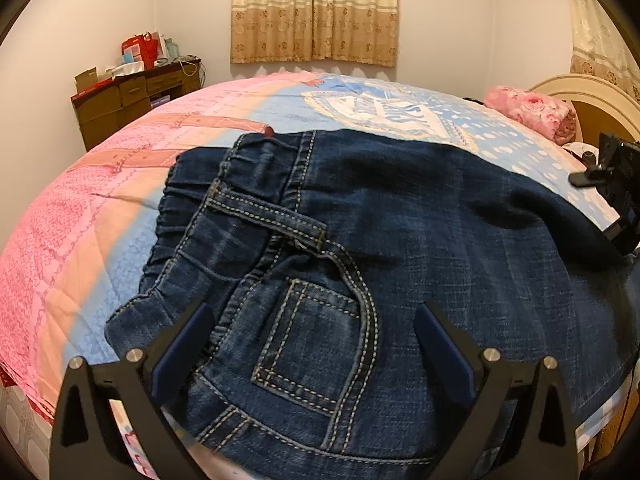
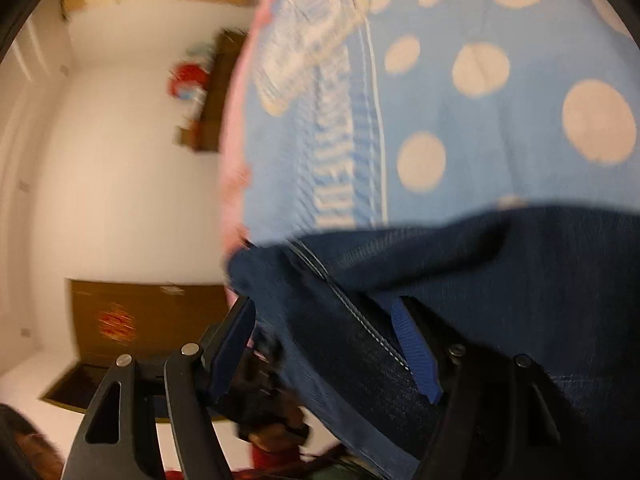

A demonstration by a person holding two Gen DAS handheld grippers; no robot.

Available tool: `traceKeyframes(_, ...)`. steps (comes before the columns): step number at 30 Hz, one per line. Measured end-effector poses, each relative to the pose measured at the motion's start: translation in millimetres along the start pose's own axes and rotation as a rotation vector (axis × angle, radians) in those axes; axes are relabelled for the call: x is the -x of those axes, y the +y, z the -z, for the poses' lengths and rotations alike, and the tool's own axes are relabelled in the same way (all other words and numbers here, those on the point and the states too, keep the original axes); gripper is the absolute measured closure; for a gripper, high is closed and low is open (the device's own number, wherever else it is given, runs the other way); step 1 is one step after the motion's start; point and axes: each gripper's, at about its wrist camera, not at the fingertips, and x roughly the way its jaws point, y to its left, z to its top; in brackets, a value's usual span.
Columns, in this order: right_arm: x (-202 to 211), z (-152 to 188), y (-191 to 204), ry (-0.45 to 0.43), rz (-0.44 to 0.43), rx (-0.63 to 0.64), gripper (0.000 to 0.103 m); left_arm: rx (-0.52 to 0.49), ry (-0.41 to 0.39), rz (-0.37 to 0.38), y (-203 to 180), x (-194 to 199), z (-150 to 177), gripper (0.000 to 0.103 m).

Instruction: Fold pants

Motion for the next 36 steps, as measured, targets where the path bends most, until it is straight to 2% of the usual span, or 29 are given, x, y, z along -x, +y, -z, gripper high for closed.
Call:
traceKeyframes(1, -3.7, 0.9, 3.8, 0.003, 0.015, 0.011, 0.03, 0.002, -0.001, 0.002, 0.2, 0.1, 0.1, 0.0)
traceKeyframes(3, -13.9, -3.7, 6.3, 0.018, -0.011, 0.01, 0.03, 0.004, -0.001, 0.008, 0.9, 0.7, -0.1, 0.0)
traceKeyframes(6, -31.5, -12.3, 14.7, -0.004, -0.131, 0.007, 0.033, 0.008, -0.001, 0.019, 3.1, 1.5, -0.3, 0.0)
traceKeyframes(7, -32.5, -16.0, 18.4, -0.037, -0.142, 0.023, 0.042, 0.01, -0.001, 0.023, 3.7, 2.1, -0.4, 0.0)
traceKeyframes(8, -28.8, -22.7, 24.8, -0.099, -0.124, 0.075, 0.045, 0.012, -0.001, 0.028, 4.5, 2.3, -0.5, 0.0)
traceKeyframes(9, -23.6, -29.2, 29.8, -0.146, -0.11, 0.117, 0.046, 0.013, -0.001, 0.034, 5.3, 2.9, -0.5, 0.0)
traceKeyframes(14, 18.3, -78.5, 33.8, -0.319, -0.225, 0.155, 0.046, -0.018, 0.006, 0.019, 4.3, 2.0, 1.0, 0.0)
traceKeyframes(16, 37.7, -101.4, 23.1, -0.369, -0.204, 0.12, 0.046, -0.025, 0.013, 0.01, 2.5, 1.6, 0.1, 0.0)
traceKeyframes(18, 50.0, -109.1, 17.7, -0.392, -0.154, 0.096, 0.045, -0.018, 0.012, 0.019, 3.3, 2.4, -0.3, 0.0)
traceKeyframes(20, 51.5, -98.5, 28.7, -0.351, -0.177, 0.158, 0.045, -0.022, 0.01, 0.014, 1.2, 1.1, -0.3, 0.0)
traceKeyframes(23, 26.8, -61.0, 57.9, -0.235, -0.172, 0.308, 0.047, -0.038, 0.013, -0.007, -3.4, -0.9, -1.0, 0.0)
traceKeyframes(26, -8.7, -24.5, 70.0, -0.09, -0.119, 0.423, 0.048, -0.029, 0.018, -0.002, -2.1, -2.5, -3.0, 0.0)
traceKeyframes(27, -18.4, -23.0, 67.3, -0.057, -0.094, 0.433, 0.048, -0.029, 0.02, -0.001, -2.3, -2.5, -3.4, 0.0)
traceKeyframes(28, -30.0, -23.8, 61.7, -0.044, -0.03, 0.43, 0.052, -0.028, 0.02, -0.001, -2.5, -2.7, -4.0, 0.0)
traceKeyframes(29, -41.8, -29.9, 58.6, -0.05, 0.049, 0.418, 0.061, -0.027, 0.02, -0.001, -2.7, -2.5, -4.1, 0.0)
traceKeyframes(30, -49.8, -41.1, 47.8, -0.061, 0.125, 0.402, 0.096, -0.026, 0.016, -0.001, -2.4, -2.0, -4.0, 0.0)
traceKeyframes(31, -54.9, -54.6, 37.9, -0.066, 0.139, 0.376, 0.103, -0.029, 0.012, 0.0, -2.2, -1.4, -3.6, 0.0)
traceKeyframes(33, -52.3, -71.1, 20.7, -0.049, 0.035, 0.284, 0.103, -0.037, 0.01, -0.005, -1.9, 0.2, -1.5, 0.0)
traceKeyframes(34, -46.8, -72.5, 19.6, -0.064, 0.012, 0.268, 0.103, -0.039, 0.01, -0.006, -1.7, 1.4, -0.3, 0.0)
traceKeyframes(35, -37.1, -68.9, 29.2, -0.129, 0.055, 0.323, 0.103, -0.039, 0.012, -0.007, -1.4, 2.5, 0.6, 0.0)
traceKeyframes(36, -23.8, -62.8, 38.5, -0.21, 0.118, 0.385, 0.097, -0.037, 0.012, -0.005, -1.0, 4.7, 1.4, 0.0)
